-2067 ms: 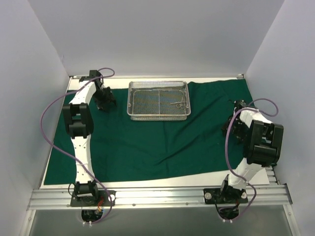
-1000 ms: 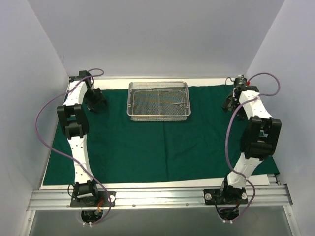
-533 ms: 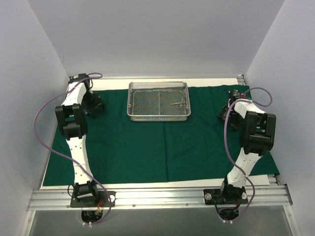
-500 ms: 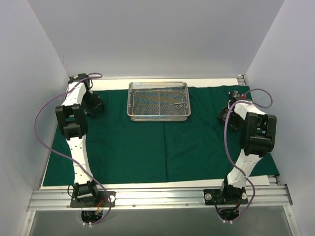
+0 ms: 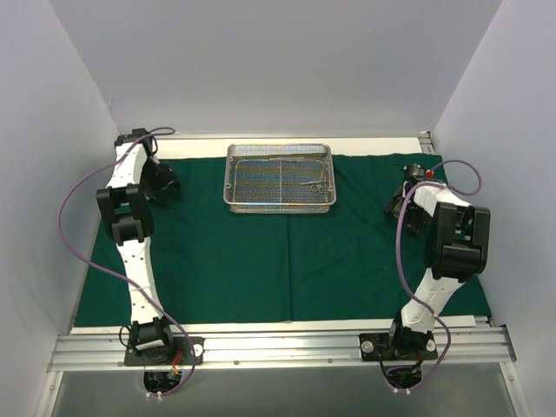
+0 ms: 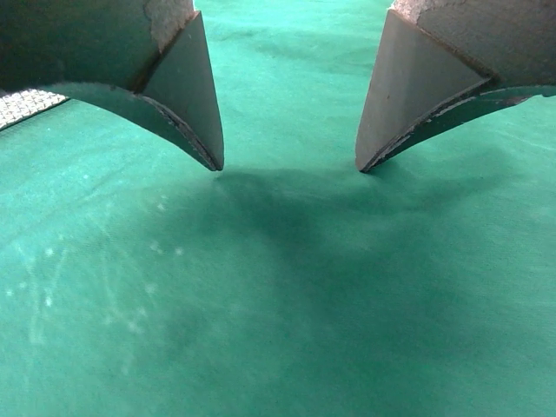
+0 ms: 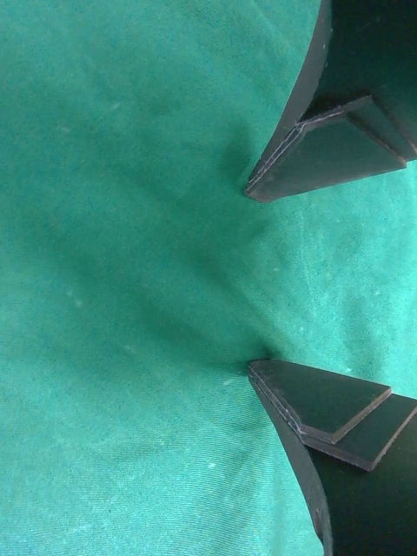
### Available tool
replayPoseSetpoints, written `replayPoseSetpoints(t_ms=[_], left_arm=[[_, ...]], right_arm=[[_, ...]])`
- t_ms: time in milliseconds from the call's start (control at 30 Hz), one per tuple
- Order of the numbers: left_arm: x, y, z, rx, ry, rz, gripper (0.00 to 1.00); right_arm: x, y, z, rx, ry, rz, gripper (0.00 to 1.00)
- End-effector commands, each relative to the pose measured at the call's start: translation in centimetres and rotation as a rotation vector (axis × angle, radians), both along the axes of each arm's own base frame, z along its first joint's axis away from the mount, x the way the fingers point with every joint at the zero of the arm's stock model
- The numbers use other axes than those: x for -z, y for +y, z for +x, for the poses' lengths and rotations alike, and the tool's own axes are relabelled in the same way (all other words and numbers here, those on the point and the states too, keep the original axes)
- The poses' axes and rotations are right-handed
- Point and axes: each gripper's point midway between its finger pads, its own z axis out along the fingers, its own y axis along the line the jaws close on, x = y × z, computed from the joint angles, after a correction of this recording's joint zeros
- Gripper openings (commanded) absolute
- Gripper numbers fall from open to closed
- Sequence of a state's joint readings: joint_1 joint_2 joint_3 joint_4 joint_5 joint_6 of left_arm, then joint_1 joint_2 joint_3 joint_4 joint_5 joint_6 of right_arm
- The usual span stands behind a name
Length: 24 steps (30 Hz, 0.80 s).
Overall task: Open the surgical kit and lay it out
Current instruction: Smooth out the surgical kit at the center of the board.
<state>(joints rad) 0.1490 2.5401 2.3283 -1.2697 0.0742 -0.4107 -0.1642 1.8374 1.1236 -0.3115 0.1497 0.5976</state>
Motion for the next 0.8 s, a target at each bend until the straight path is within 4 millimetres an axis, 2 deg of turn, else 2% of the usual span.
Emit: replayPoseSetpoints(t_ms=[0, 33, 67, 100, 167, 200, 233, 267, 300, 333, 367, 400, 433, 467, 500, 533, 633, 667, 767], left_arm=[[2.5, 4.2, 0.1, -0.009, 0.016, 0.049, 0.74], [3.0, 4.4, -0.1, -0.013, 0.027, 0.044, 0.74], [2.7, 4.7, 0.1, -0.016, 0.021, 0.042, 0.74], [2.7, 5.1, 0.1, -0.010, 0.019, 0.039, 0.74], [2.4, 5.3, 0.0, -0.012, 0.014, 0.036, 0.74], [2.0, 5.5, 0.0, -0.019, 0.009, 0.037, 0.74], [0.8, 5.5, 0.2, -0.022, -0.015, 0.044, 0.74], [0.7, 5.4, 0.0, -0.027, -0.022, 0.042, 0.74], [-0.1, 5.1, 0.2, -0.036, -0.042, 0.027, 0.75], [-2.2, 4.8, 0.5, -0.035, -0.088, 0.030, 0.75], [-3.1, 4.6, 0.6, -0.036, -0.110, 0.031, 0.75], [-3.6, 4.3, 0.1, -0.037, -0.111, 0.033, 0.76], [-5.9, 3.9, 0.2, -0.028, -0.159, 0.042, 0.76], [-6.6, 3.6, 0.1, -0.021, -0.172, 0.047, 0.82], [-7.6, 3.5, -0.6, -0.018, -0.177, 0.062, 0.82], [-7.9, 3.1, -1.0, -0.007, -0.175, 0.067, 0.83], [-7.4, 2.8, -3.7, -0.005, -0.113, 0.079, 0.83], [-6.9, 2.8, -4.4, -0.003, -0.093, 0.085, 0.83], [-5.6, 2.8, -7.2, -0.007, -0.029, 0.107, 0.82]], right_arm=[[3.9, -1.0, -5.2, -0.034, 0.307, -0.013, 0.76], [3.8, -1.4, -5.0, -0.036, 0.318, -0.019, 0.77], [4.2, -2.1, -5.0, -0.022, 0.333, -0.017, 0.77], [3.9, -2.7, -4.0, -0.030, 0.317, -0.024, 0.77], [3.7, -3.4, -3.8, -0.042, 0.349, -0.038, 0.77], [3.1, -3.6, -3.4, -0.076, 0.351, -0.055, 0.77], [2.2, -3.6, -2.5, -0.098, 0.337, -0.067, 0.77], [1.0, -3.3, -1.9, -0.121, 0.310, -0.072, 0.77], [0.1, -2.3, -1.2, -0.158, 0.290, -0.079, 0.77], [-0.8, -1.3, -0.9, -0.186, 0.272, -0.066, 0.77], [-2.8, -0.4, -0.3, -0.208, 0.219, -0.064, 0.79], [-3.9, 0.6, 0.0, -0.231, 0.190, -0.060, 0.79], [-6.0, 2.9, 0.3, -0.279, 0.135, -0.046, 0.80], [-6.7, 4.1, 0.3, -0.303, 0.114, -0.032, 0.82], [-7.3, 5.3, 0.1, -0.324, 0.096, -0.016, 0.82], [-8.1, 7.5, -0.4, -0.364, 0.074, 0.004, 0.83], [-7.4, 10.9, -2.4, -0.440, 0.096, 0.055, 0.83], [-6.5, 11.2, -3.4, -0.450, 0.123, 0.052, 0.83], [-5.6, 11.8, -4.1, -0.475, 0.136, 0.031, 0.83]])
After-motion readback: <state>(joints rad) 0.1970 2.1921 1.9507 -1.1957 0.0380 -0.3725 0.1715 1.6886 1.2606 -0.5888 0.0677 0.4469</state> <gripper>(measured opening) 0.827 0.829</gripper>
